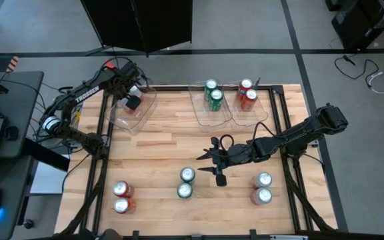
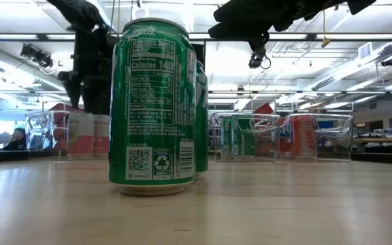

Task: Sort soda cans
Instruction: Adjust the left transparent bin

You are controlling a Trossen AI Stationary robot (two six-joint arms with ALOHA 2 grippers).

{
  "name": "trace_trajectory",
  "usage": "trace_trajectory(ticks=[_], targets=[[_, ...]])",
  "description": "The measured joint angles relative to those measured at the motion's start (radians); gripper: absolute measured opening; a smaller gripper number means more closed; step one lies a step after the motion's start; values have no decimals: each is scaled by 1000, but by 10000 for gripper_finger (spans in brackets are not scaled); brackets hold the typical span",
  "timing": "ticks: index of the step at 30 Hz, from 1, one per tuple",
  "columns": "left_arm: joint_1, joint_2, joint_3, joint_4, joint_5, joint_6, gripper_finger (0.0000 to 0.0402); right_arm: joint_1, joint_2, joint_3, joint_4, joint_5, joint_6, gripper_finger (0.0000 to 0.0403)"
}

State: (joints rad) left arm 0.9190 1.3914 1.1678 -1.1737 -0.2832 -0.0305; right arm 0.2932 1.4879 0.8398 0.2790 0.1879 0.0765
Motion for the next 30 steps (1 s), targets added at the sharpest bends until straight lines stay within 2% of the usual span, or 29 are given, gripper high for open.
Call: trace_trajectory(ticks=[7,10,13,16,23,30], targets=[[-103,-10,153,-101,2,-4,340,0,0,0,0,0,-5,170],[-171,-13,208,-203,54,4,331,0,0,0,0,0,-7,170],[-261,-13,230,-317,121,26,315,0,0,0,-1,0,-16,167],[-370,-13,220,-404,125,27,288,0,0,0,-4,0,-23,158],[-573,-32,110,-398,98,-44,188,5,0,0,-4,0,-25,122],[-592,-31,-58,-390,79,-78,48,6,0,0,-5,0,-27,76]])
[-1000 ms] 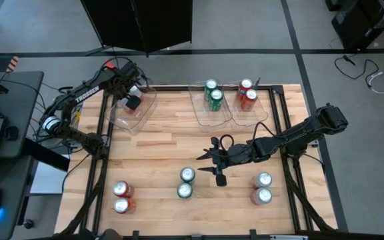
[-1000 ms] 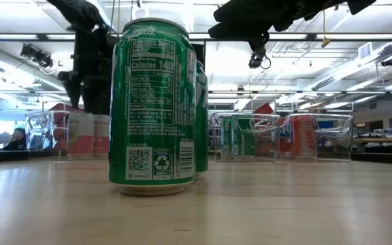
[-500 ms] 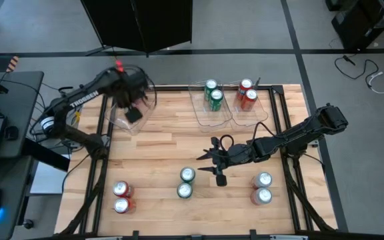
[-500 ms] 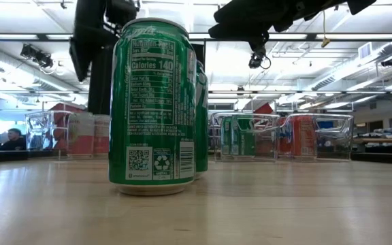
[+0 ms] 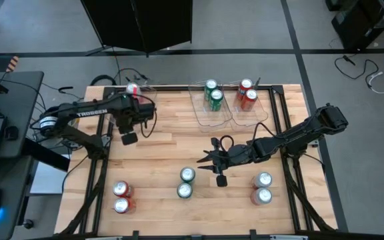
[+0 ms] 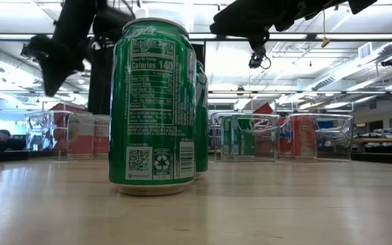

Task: Sort soda cans
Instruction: Adjust the left transparent bin, then put the top green soda can into the middle transparent bin

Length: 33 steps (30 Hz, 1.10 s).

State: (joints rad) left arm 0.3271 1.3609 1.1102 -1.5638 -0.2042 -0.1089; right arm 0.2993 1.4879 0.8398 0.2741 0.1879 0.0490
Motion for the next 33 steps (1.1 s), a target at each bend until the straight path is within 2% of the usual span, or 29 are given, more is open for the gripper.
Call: trace_trajectory(ticks=[3,9,17,25,33], targets=[[1,0,-66,46,-61,-8,8,0,0,0,0,0,-2,61],[-2,-5,-124,148,-43,24,8,0,0,0,0,0,-7,48],[-2,-2,-84,244,-6,23,3,0,0,0,1,0,-19,48],[-1,0,-73,484,74,47,1,0,0,0,1,0,-23,48],[-7,2,-14,392,126,67,1,0,0,0,1,0,-26,47]])
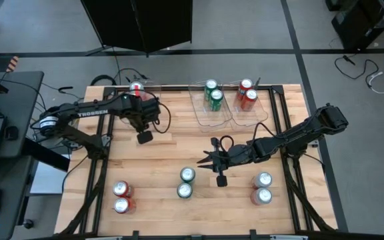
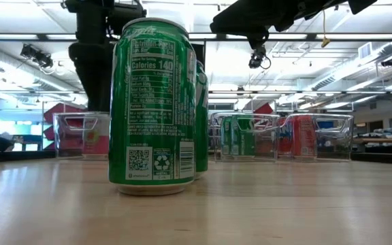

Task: Sort soda cans
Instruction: Put the top green soda can into the middle transparent bin

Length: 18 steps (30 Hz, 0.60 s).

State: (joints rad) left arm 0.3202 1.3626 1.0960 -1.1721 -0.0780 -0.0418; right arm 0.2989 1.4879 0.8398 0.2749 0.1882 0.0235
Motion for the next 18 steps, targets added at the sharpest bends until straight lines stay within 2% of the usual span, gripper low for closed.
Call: trace_trajectory(ticks=[7,12,18], targets=[[-74,-16,3,86,-31,36,1,0,-1,0,0,2,8,48],[-142,-142,-21,382,-49,36,1,29,-3,21,-16,64,10,72],[-265,-307,-169,781,-40,6,0,66,-3,24,-31,127,66,129]])
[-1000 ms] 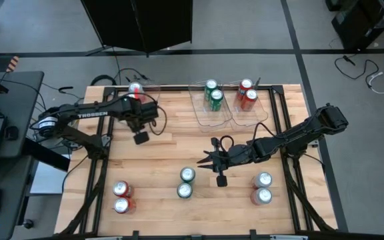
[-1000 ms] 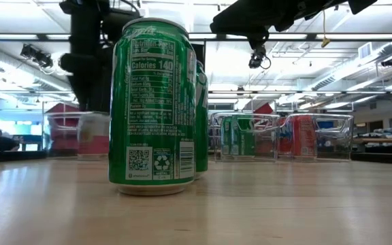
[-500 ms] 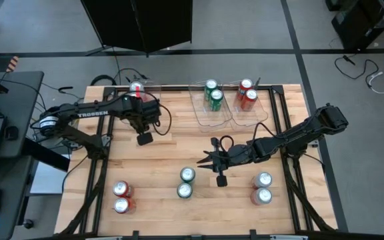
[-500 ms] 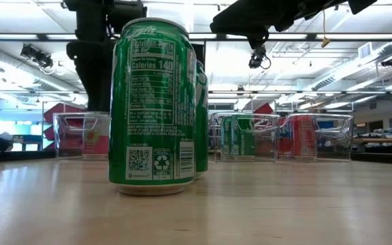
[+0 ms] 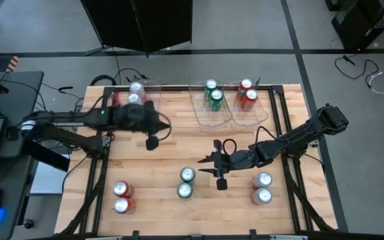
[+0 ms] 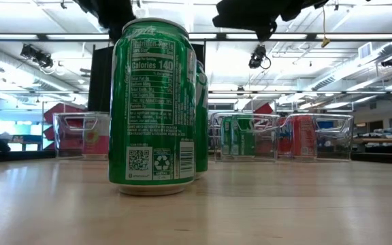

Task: Sort soda cans
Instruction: Put the top green soda can into the middle transparent bin

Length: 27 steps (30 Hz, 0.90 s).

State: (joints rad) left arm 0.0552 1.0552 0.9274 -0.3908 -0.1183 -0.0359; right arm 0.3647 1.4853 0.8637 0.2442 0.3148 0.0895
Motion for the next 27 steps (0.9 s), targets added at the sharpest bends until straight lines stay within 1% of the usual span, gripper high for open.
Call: trace_trajectory(ticks=[4,7,11,14,16,18,22,27], targets=[[-100,-57,-113,220,1,-21,0,21,0,0,-10,12,57,174],[-168,-71,-189,348,-1,-16,0,41,0,0,-6,46,82,205],[-234,-74,-281,472,-59,7,1,62,20,0,33,87,103,236],[-264,-75,-335,528,-94,9,1,71,68,0,105,89,117,251],[-282,-75,-364,558,-97,9,1,75,106,1,147,89,127,259],[-298,-75,-385,593,-97,15,1,79,141,15,151,106,133,265],[-329,-75,-425,671,-97,37,1,81,208,56,152,184,137,278],[-346,-75,-449,702,-98,62,1,68,299,115,152,190,153,302]])
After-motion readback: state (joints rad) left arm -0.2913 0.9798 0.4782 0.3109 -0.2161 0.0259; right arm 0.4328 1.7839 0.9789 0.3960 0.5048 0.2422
